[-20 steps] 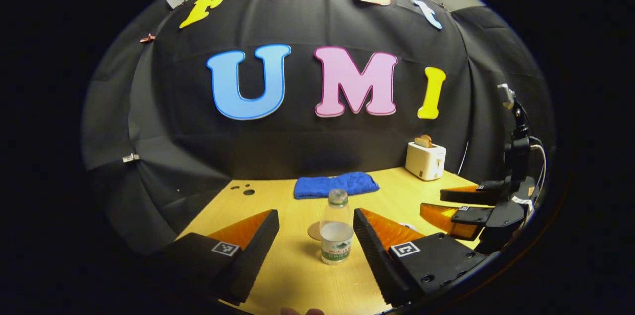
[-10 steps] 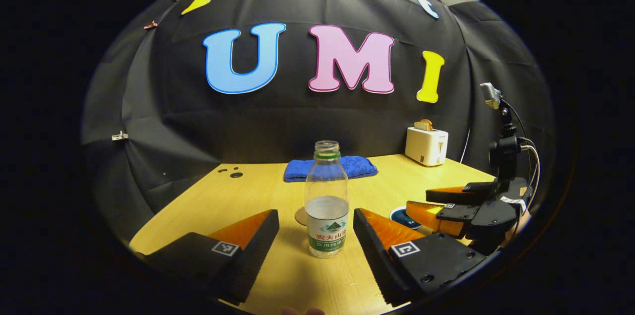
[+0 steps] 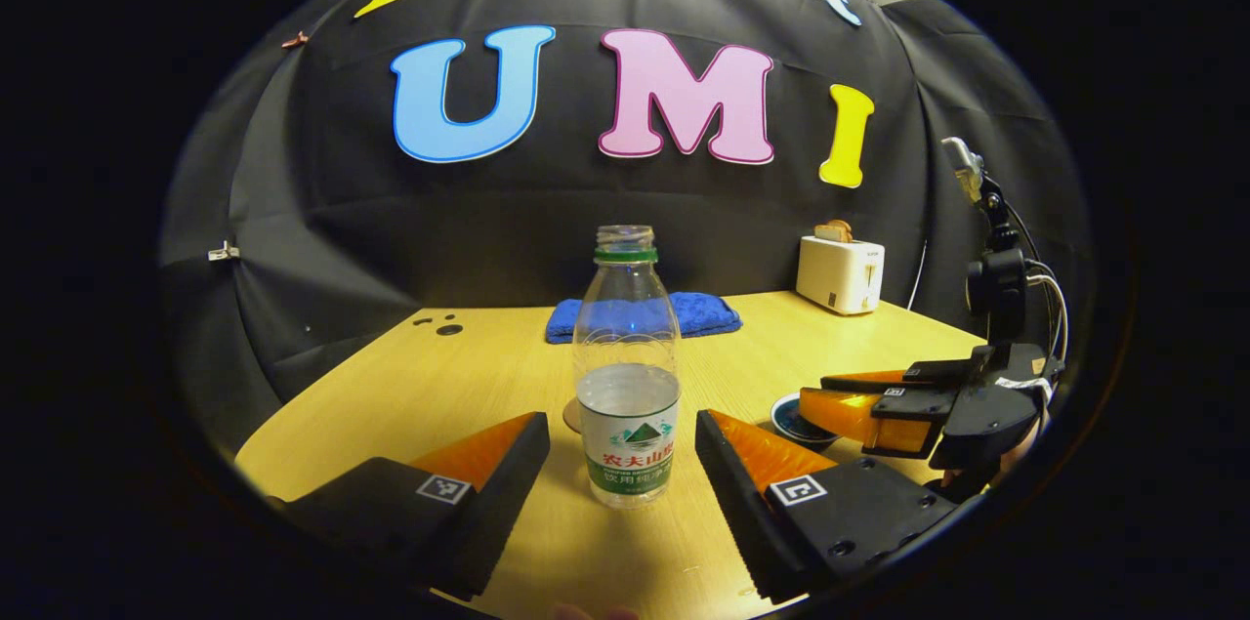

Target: Open the teacup lid with one hand, grasp the water bottle and pour water into the teacup with the other hand; after pouring, place the water bottle on the coaster and then close the teacup lid.

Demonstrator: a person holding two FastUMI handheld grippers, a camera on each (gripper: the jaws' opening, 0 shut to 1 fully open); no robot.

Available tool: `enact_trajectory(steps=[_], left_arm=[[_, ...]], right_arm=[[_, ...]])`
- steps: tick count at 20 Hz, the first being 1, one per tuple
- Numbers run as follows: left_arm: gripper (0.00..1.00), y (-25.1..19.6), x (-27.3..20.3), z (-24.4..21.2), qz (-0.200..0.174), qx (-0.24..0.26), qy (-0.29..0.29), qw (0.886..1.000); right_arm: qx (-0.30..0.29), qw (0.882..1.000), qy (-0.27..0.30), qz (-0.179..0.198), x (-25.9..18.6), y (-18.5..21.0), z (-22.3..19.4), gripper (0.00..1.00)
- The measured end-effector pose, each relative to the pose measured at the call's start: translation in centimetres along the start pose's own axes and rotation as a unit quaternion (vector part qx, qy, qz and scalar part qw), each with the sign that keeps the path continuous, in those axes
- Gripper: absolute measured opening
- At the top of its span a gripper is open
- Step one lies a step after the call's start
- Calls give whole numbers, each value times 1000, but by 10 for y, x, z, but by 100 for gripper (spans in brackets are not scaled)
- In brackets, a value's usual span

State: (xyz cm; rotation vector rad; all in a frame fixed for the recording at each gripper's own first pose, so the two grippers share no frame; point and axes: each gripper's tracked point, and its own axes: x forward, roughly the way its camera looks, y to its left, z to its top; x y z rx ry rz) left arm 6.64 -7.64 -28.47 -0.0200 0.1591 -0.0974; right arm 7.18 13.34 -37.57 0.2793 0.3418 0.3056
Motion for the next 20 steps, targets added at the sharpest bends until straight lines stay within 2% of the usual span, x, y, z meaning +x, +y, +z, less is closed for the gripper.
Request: enact_trajectory(steps=[1,2,3,9,12,14,15,18,20], left_arm=[[95,-2,5,-2,-2,-1,0,1000],[95,-4,8,-3,-4,-3,1,1000],[95,-5,11,-4,-6,-6,1,1000],[95,-3,31,-10,-1,-8,8,1000],[95,2,39,-17,12,-18,18,1000],[93,-2,42,-18,8,-26,25,999],[79,-1,45,-19,8,-21,24,999],[77,5,42,-17,25,16,40,999],[75,20,41,-18,57,83,62,993]], right_arm=[[-1,1000,-4,0,1,0,2,25],[-3,1000,-9,-1,1,0,6,36],[-4,1000,-15,-3,0,-2,12,30],[-10,998,-49,-25,-15,-21,46,31],[-17,998,-55,-40,-22,-39,53,31],[-20,997,-56,-52,-24,-52,55,31],[-21,997,-55,-57,-26,-57,55,28],[-23,996,-58,-71,-30,-70,57,31],[-27,995,-58,-79,-35,-78,58,31]])
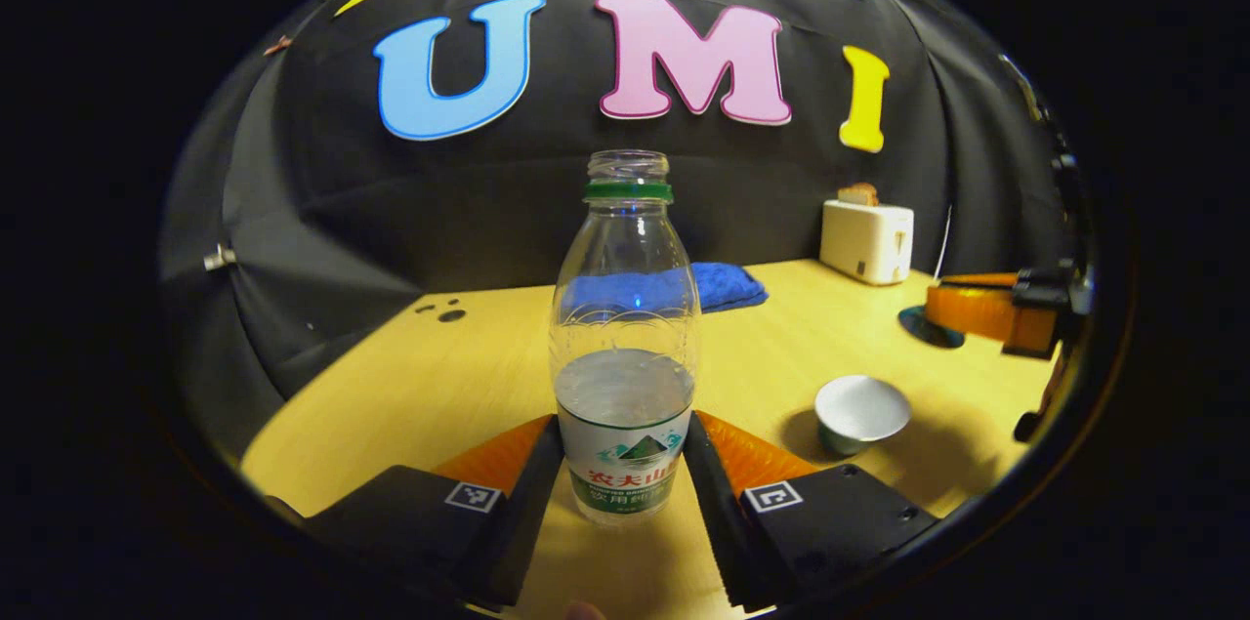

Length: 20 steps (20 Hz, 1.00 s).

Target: Open the teacup lid with one hand, grasp the water bottle and pour water into the teacup with the other hand; after pouring, place the water bottle on the coaster and then close the teacup lid.

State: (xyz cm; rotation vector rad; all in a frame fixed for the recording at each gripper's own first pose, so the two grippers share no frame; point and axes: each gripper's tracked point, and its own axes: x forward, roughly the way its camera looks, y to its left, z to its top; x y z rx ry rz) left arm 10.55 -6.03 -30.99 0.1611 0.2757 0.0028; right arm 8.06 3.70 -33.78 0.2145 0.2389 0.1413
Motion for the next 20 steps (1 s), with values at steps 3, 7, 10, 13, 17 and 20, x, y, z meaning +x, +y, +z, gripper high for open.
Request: enact_trajectory(steps=[3,7,10,13,17,20], left_arm=[[75,13,1,14,46,150,-4,988],[75,12,4,17,67,314,-5,947],[75,7,9,19,74,399,-12,914],[74,2,15,15,69,454,-9,888],[74,-7,25,17,77,515,-15,854],[75,-12,28,17,71,554,-26,829]], right_arm=[[-6,1000,-2,-11,-3,-13,0,30],[-15,1000,-1,-25,-6,-29,-3,30],[-13,999,-1,-32,-8,-39,-5,30],[-15,999,-2,-37,-11,-48,-8,31],[-18,999,-3,-42,-11,-58,-12,31],[-18,999,-2,-45,-14,-64,-15,31]])
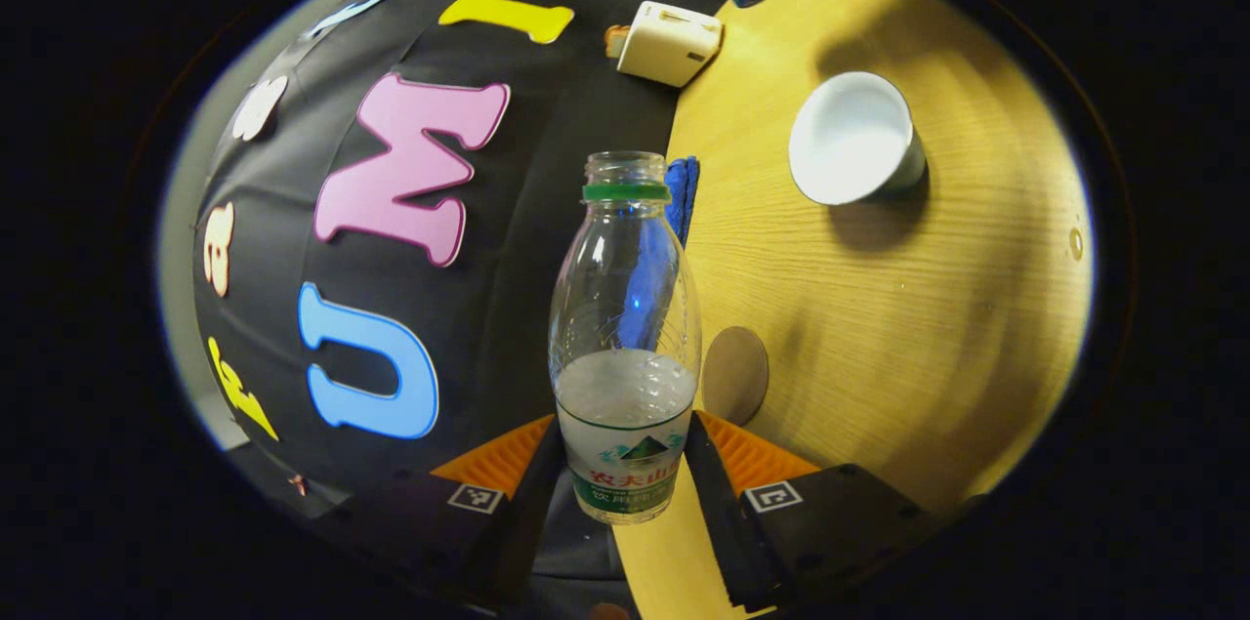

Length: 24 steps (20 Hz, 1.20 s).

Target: Open the teacup lid with one hand, grasp the water bottle and pour water into the teacup with the other hand; after pouring, place the water bottle on the coaster and then close the teacup lid.

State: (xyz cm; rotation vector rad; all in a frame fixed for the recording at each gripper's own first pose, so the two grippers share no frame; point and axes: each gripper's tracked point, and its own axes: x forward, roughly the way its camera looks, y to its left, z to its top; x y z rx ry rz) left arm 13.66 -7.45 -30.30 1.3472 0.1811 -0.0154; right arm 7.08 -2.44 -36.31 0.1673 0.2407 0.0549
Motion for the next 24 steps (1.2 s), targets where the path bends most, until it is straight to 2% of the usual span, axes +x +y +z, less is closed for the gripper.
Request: enact_trajectory(steps=[6,12,13,14,24], left_arm=[[75,-1,8,9,6,59,-21,998],[74,3,12,10,22,108,-34,993],[75,3,13,10,24,114,-35,993],[75,4,14,11,26,120,-36,992],[75,6,22,18,34,166,-51,984]], right_arm=[[-8,1000,-2,-12,-1,-14,2,31],[-11,1000,-2,-7,-2,-10,0,31],[-11,1000,-2,-7,-3,-10,0,36],[-12,1000,-2,-7,-2,-9,1,31],[-11,1000,-6,-12,-3,-9,0,30]])
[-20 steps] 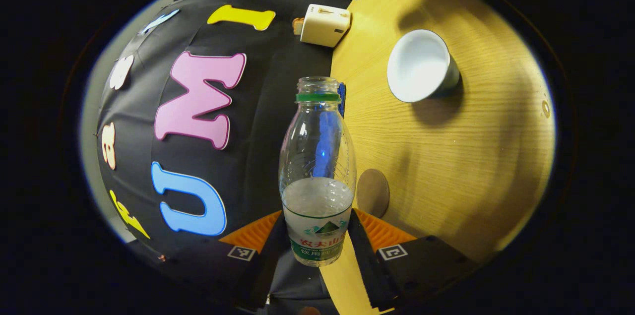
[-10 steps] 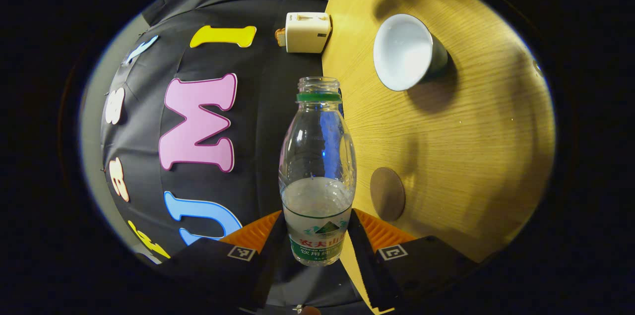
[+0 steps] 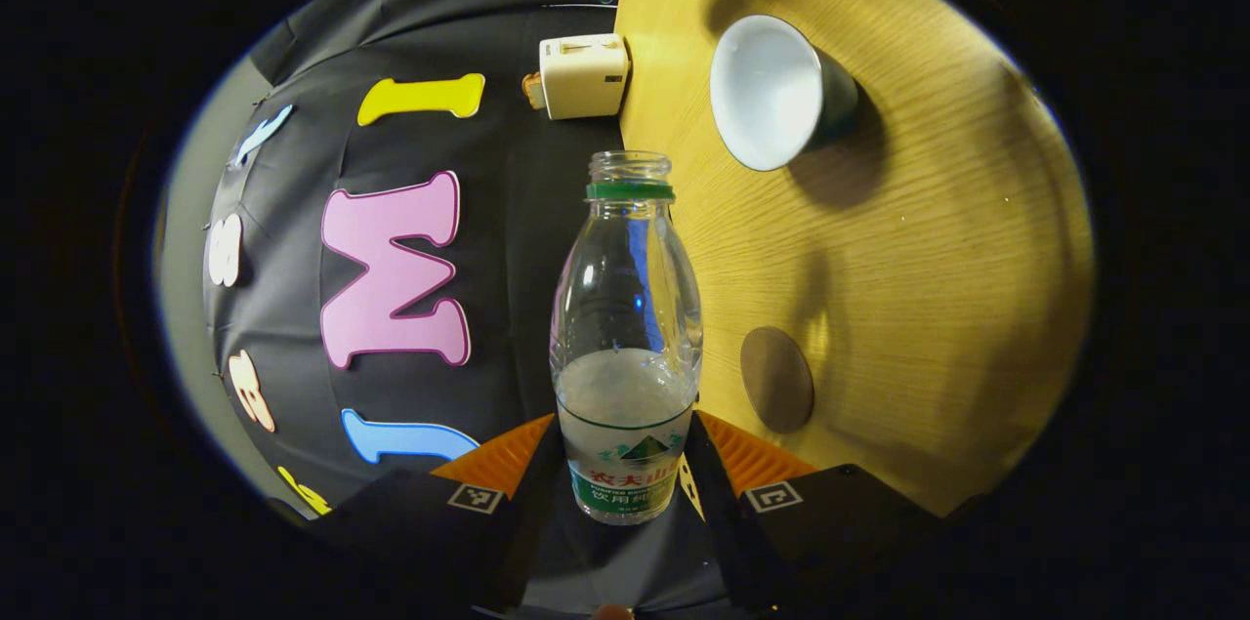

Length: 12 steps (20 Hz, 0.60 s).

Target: Open the teacup lid with one hand, grasp the water bottle and pour water into the teacup with the other hand; after pouring, place the water bottle on the coaster and then close the teacup lid.

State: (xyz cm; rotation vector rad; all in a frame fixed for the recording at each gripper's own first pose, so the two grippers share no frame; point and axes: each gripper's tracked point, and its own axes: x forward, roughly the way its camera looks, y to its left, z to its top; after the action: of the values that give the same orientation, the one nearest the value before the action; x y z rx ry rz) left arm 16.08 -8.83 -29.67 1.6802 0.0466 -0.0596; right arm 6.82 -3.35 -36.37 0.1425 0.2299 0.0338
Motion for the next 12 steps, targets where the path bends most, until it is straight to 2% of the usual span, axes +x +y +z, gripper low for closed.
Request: enact_trajectory(steps=[1,2,3,4,6,9,10,12], left_arm=[[74,1,0,-1,0,3,2,1000],[75,1,1,-1,1,7,2,1000],[75,2,2,-1,3,13,1,1000],[75,2,2,-1,3,17,0,1000],[75,1,2,0,4,23,-4,1000],[74,0,4,2,5,30,-8,1000],[75,0,5,3,6,32,-9,999],[75,-3,6,4,4,36,-11,999]], right_arm=[[0,1000,0,0,-1,-1,0,31],[-2,1000,-1,-1,-1,-1,0,36],[-6,1000,-1,-1,-2,-1,-1,36],[-8,1000,-1,-1,-2,-1,-1,31],[-8,1000,-1,-1,-3,-1,-1,30],[-6,1000,-1,-2,-3,-1,-2,31],[-6,1000,-1,-3,-4,-2,-3,36],[-6,1000,-2,-3,-4,-2,-3,36]])
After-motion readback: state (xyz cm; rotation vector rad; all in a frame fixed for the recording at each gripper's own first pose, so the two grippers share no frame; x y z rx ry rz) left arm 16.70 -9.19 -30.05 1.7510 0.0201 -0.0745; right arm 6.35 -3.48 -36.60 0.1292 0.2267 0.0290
